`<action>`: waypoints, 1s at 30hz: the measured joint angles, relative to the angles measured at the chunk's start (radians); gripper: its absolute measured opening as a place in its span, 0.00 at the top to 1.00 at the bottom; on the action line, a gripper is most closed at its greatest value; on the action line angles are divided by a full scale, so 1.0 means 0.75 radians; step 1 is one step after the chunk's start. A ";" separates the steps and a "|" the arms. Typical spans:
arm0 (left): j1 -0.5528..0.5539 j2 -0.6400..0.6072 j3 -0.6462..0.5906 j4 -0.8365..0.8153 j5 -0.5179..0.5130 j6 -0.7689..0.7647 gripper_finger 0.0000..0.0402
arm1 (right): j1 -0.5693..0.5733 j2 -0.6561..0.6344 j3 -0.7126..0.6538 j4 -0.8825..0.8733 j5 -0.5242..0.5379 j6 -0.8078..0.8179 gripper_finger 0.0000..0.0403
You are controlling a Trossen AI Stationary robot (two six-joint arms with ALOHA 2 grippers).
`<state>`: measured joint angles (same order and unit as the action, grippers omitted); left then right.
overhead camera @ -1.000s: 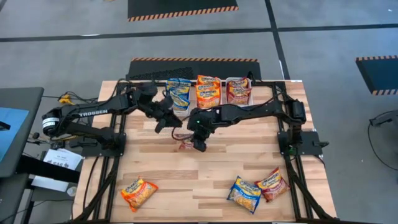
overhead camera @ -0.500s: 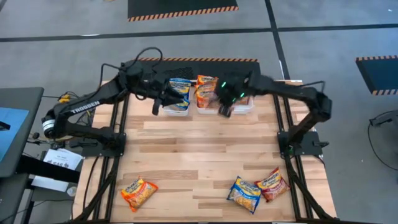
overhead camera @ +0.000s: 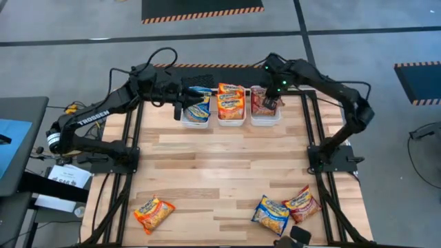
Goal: Sort Maruchan noodles
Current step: Put the red noodle pack into the right white bin
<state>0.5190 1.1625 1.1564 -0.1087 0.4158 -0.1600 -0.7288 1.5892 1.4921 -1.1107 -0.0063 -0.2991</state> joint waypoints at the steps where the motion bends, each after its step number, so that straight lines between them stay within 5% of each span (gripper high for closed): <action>1: 0.000 0.000 0.000 0.000 -0.011 0.000 0.78 | -0.003 0.025 0.001 -0.010 0.000 -0.012 0.91; 10: 0.000 0.000 0.000 -0.021 -0.168 0.000 0.78 | 0.003 0.196 0.001 -0.010 -0.075 -0.038 0.90; 30: 0.000 0.001 0.000 -0.021 -0.190 0.033 0.78 | 0.005 0.222 -0.103 0.112 -0.075 -0.004 0.87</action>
<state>0.5190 1.1629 1.1564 -0.1242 0.2729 -0.1356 -0.7251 1.7557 1.4147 -1.0267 -0.0624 -0.3024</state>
